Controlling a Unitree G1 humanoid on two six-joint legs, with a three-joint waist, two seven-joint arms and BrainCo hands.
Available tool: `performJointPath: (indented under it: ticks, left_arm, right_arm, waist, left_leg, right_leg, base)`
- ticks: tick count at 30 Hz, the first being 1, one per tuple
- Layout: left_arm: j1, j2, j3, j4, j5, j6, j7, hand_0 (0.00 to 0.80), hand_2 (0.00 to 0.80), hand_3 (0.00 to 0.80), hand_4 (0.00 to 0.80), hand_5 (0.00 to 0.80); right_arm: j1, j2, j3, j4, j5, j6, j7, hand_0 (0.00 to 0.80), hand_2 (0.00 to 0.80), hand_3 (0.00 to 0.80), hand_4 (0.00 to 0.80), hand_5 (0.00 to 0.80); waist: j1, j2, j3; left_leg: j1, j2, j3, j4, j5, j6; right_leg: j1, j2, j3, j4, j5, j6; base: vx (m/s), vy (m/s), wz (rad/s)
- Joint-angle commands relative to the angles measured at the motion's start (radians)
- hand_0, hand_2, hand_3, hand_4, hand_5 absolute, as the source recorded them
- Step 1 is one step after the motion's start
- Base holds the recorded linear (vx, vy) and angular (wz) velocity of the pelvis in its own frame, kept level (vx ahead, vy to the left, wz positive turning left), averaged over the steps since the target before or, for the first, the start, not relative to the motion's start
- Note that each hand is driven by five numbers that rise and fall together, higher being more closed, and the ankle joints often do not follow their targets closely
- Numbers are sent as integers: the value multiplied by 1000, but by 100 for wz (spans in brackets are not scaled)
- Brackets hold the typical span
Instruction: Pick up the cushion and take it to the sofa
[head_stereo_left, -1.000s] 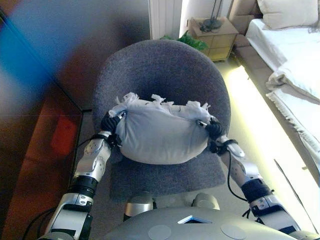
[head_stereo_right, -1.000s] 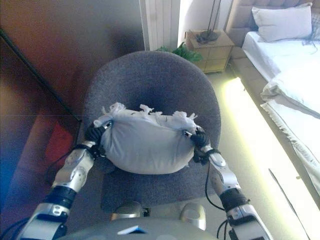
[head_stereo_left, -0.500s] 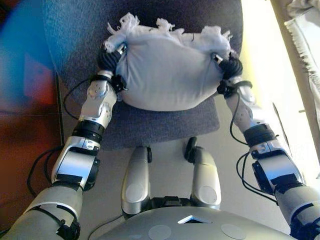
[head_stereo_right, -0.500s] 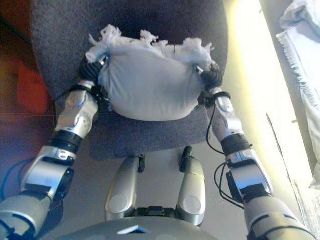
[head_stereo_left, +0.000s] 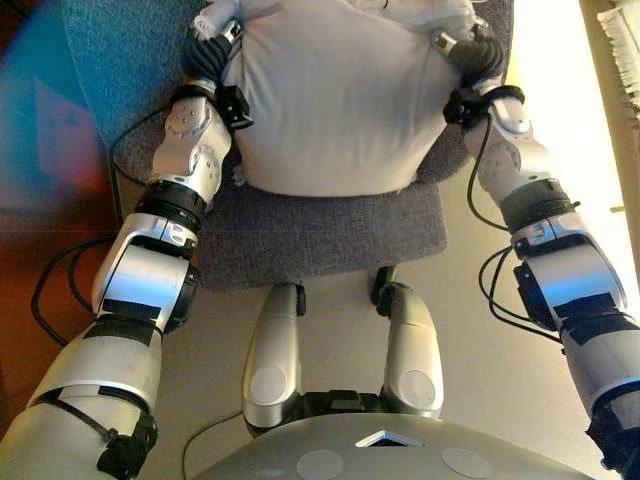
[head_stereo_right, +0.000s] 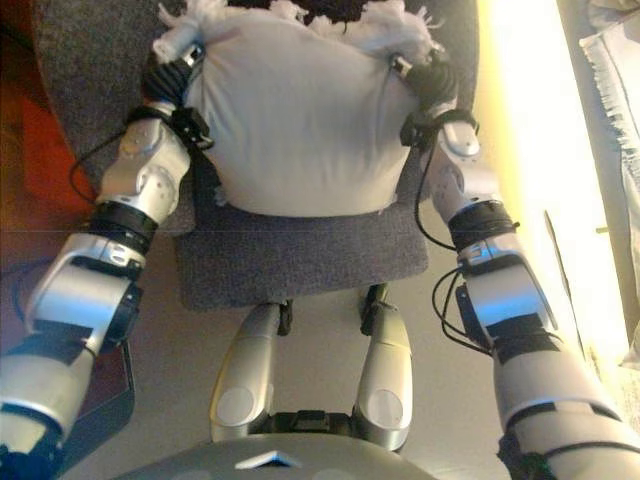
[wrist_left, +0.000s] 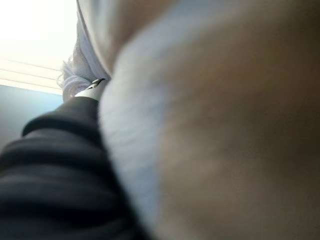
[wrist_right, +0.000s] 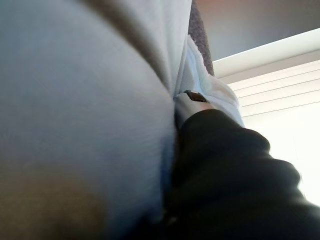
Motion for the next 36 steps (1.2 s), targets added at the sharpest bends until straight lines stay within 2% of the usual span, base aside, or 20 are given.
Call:
performJointPath:
  ticks: [1, 2, 8, 11, 14, 15, 16, 17, 20, 25, 26, 36]
  left_arm:
    - [-195, -49, -50, -31, -2, -133, -3, 800, 800, 800, 800, 800]
    - [-210, -48, -59, -34, -1, -143, 4, 800, 800, 800, 800, 800]
    - [-306, -2, -108, -37, -74, -177, 16, 800, 800, 800, 800, 800]
    - [-327, 8, -132, -28, -82, -149, 36, 800, 800, 800, 800, 800]
    - [-351, 8, -159, 38, -113, -91, 51, 800, 800, 800, 800, 800]
    - [-355, 8, -161, 65, -129, -66, 49, 800, 800, 800, 800, 800]
    - [-362, 8, -163, 95, -142, -45, 41, 800, 800, 800, 800, 800]
    - [-369, 6, -167, 120, -155, -28, 42, 0, 0, 0, 0, 0]
    - [-377, 13, -171, 153, -184, -18, 53, 0, 0, 0, 0, 0]
    - [-383, 50, -167, 207, -225, -17, 70, 0, 0, 0, 0, 0]
    - [-386, 55, -166, 216, -222, -14, 73, 0, 0, 0, 0, 0]
    - [-394, 169, -187, 287, -172, 46, 88, 0, 0, 0, 0, 0]
  right_arm:
    - [-195, 28, 58, -32, 20, -95, 6, 800, 800, 800, 800, 800]
    - [-213, 26, 67, -33, 18, -99, -8, 800, 800, 800, 800, 800]
    - [-314, -10, 118, -18, 4, -80, -51, 800, 800, 800, 800, 800]
    - [-345, -20, 145, 12, 33, -50, -56, 800, 800, 800, 800, 800]
    - [-381, -26, 167, 102, 56, 17, -41, 800, 800, 800, 800, 800]
    - [-390, -28, 171, 143, 56, 46, -25, 671, 671, 671, 671, 671]
    - [-400, -28, 177, 189, 52, 78, -3, 323, 323, 323, 323, 323]
    - [-408, -29, 191, 227, 41, 112, 10, 0, 0, 0, 0, 0]
    - [-424, -35, 220, 286, 37, 130, 19, 0, 0, 0, 0, 0]
    - [-425, -49, 209, 331, 77, 123, 1, 0, 0, 0, 0, 0]
    - [-426, -51, 205, 336, 82, 125, -5, 0, 0, 0, 0, 0]
    - [-413, -139, 174, 371, 146, 144, -57, 0, 0, 0, 0, 0]
  waist:
    - [-3, 23, -40]
    - [-4, 23, -37]
    - [0, 28, -62]
    - [1, 29, -73]
    - [0, 29, -79]
    - [0, 31, -84]
    - [-1, 32, -85]
    - [-2, 33, -85]
    - [-6, 38, -78]
    - [-13, 41, -74]
    - [-15, 40, -71]
    - [-15, 35, -96]
  left_leg:
    - [70, 2, -16, 31, -111, -32]
    - [66, 0, -10, 17, -81, -29]
    - [85, 5, -8, -13, -80, -37]
    - [92, 10, -7, -20, -81, -42]
    - [96, 14, -9, -22, -79, -45]
    - [106, 17, -15, -17, -105, -51]
    - [103, 18, -15, -13, -105, -51]
    - [99, 19, -15, -10, -104, -52]
    - [92, 23, -14, -5, -101, -52]
    - [98, 33, -7, 0, -97, -55]
    - [92, 34, 0, -5, -72, -51]
    - [150, 50, 7, -57, -42, -60]
  right_leg:
    - [121, -31, 50, -40, -58, 71]
    - [121, -35, 43, -58, -34, 64]
    - [137, -37, 33, -76, -44, 60]
    - [141, -36, 30, -74, -50, 56]
    - [139, -36, 29, -64, -56, 52]
    - [144, -32, 34, -50, -82, 56]
    - [139, -31, 36, -43, -85, 55]
    - [132, -30, 37, -37, -86, 52]
    - [116, -26, 44, -21, -90, 44]
    - [110, -22, 54, -4, -94, 41]
    - [105, -26, 49, -10, -71, 34]
    - [157, -29, 37, -53, -60, 42]
  base:
    - [0, 0, 0]
    - [0, 0, 0]
    - [47, 6, -2]
    - [69, 3, 1]
    - [93, -10, 1]
    - [143, -10, 4]
    - [144, -7, 8]
    - [46, 3, 8]
    - [27, 10, 4]
    - [20, 14, 2]
    - [-23, 12, 4]
    - [41, 7, 1]
